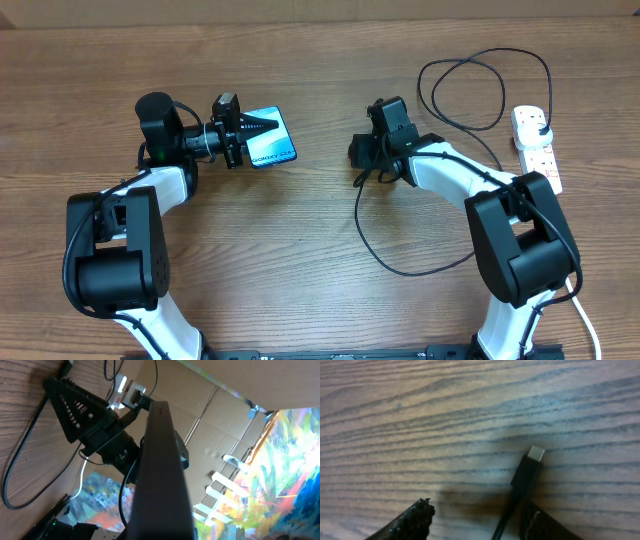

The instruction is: Plug charger to phone and switch on socket

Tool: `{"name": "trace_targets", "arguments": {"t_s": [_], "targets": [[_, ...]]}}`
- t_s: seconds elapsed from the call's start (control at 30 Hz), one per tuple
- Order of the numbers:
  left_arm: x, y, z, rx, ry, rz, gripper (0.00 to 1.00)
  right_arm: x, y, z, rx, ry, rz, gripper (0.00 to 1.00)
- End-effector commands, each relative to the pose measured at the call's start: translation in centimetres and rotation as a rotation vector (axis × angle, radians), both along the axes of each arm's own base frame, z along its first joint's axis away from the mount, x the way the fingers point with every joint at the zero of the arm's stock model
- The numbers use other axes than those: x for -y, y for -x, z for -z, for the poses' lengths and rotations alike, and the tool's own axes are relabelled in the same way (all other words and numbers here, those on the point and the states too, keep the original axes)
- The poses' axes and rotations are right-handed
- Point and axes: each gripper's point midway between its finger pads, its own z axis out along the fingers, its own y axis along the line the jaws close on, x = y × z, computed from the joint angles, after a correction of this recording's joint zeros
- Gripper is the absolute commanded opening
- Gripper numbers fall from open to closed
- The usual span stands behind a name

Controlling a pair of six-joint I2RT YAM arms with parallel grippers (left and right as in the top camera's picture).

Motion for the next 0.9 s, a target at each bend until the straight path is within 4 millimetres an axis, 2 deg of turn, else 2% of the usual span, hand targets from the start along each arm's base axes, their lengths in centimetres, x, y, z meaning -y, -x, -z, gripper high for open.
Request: {"name": "trace_targets", "arguments": {"t_s": [0.0,0.1,0.23,0.33,0.57,0.7,0.8,0.87], "targets": [[0.1,-0.2,-0.6,0.058,-0.002,0.027,0.04,0.8,0.1,1.8,-0.037,0.035,0.054,0.55],[0.1,-0.2,-0.6,0.059,-0.002,0.027,0.04,1.1,0.2,2.5,-0.049,0.051,0.060,0.51],[0.1,-0.2,-0.6,0.059,-0.002,0.027,0.04,2.5,0.8,4.3,-0.112,0.135,0.096,0.47],[0.1,-0.2,-0.6,0.059,-0.002,0.027,0.04,3.2,0.9,4.8,-0.134,0.181,0.108,0.45],[0.1,-0.2,-0.6,0.059,-0.003,0.026,0.04,3.7,2.0,6.3,-0.200,0.227,0.078,0.41],[0.1,-0.2,-0.6,0.059,-0.003,0.026,0.04,3.7,2.7,6.6,-0.222,0.247,0.052,0.40],[0.1,-0.2,-0.6,0.059,-0.003,0.026,0.04,3.4,3.5,6.8,-0.243,0.261,0.030,0.34],[0.1,-0.2,-0.6,0.059,-0.002,0.027,0.04,3.2,3.9,6.8,-0.255,0.270,0.017,0.34]]}}
